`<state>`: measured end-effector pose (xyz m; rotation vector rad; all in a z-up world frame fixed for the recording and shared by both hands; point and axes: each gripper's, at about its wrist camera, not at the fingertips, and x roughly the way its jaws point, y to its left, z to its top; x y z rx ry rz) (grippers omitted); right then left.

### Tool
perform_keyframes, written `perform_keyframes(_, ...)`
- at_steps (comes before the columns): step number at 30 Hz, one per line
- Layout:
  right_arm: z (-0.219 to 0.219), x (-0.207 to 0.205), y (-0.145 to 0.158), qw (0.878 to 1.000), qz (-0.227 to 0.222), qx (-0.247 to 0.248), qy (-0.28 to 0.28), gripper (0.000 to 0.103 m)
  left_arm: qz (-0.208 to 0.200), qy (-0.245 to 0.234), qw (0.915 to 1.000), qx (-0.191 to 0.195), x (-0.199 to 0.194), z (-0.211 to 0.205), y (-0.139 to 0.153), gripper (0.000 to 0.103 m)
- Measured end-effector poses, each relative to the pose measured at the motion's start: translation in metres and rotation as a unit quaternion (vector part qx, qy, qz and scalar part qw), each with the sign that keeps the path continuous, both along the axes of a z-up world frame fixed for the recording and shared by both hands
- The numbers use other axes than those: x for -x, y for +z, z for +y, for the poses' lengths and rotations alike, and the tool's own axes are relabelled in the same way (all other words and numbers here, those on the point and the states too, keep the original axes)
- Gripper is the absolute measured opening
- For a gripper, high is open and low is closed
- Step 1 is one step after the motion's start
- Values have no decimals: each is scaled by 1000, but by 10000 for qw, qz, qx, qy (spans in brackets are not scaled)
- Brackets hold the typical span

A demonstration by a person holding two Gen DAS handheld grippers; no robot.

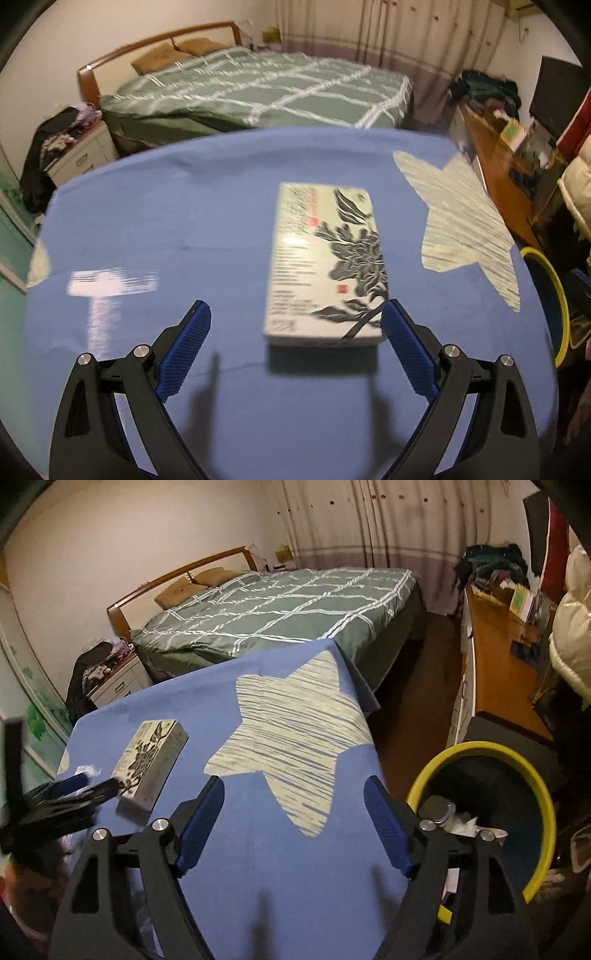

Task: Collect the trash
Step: 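Grasp the white tissue box with the left gripper and lift it, then carry the tissue box over the bin and open the left gripper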

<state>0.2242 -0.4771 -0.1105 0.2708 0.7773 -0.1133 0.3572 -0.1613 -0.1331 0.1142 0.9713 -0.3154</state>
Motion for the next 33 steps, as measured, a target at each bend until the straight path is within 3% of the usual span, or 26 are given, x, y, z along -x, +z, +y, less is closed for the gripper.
perform_keyframes(11, -23, 36, -3, 9990, 80, -312, -324, 74, 50, -151, 9994, -317, -12, -31, -14, 94)
perform_keyframes(16, -23, 45, -7, 9990, 115, -311, -312, 74, 147, -135, 9992, -333, -17, -34, -20, 79)
perform_keyframes(23, -22, 66, -7, 9991, 126, -198, -356, 74, 116, -158, 9994, -296, -21, -38, -22, 72)
perform_keyframes(33, -40, 105, 0, 9982, 51, -41, -598, 74, -258, -613, 9977, -144, 21, -63, 14, 71)
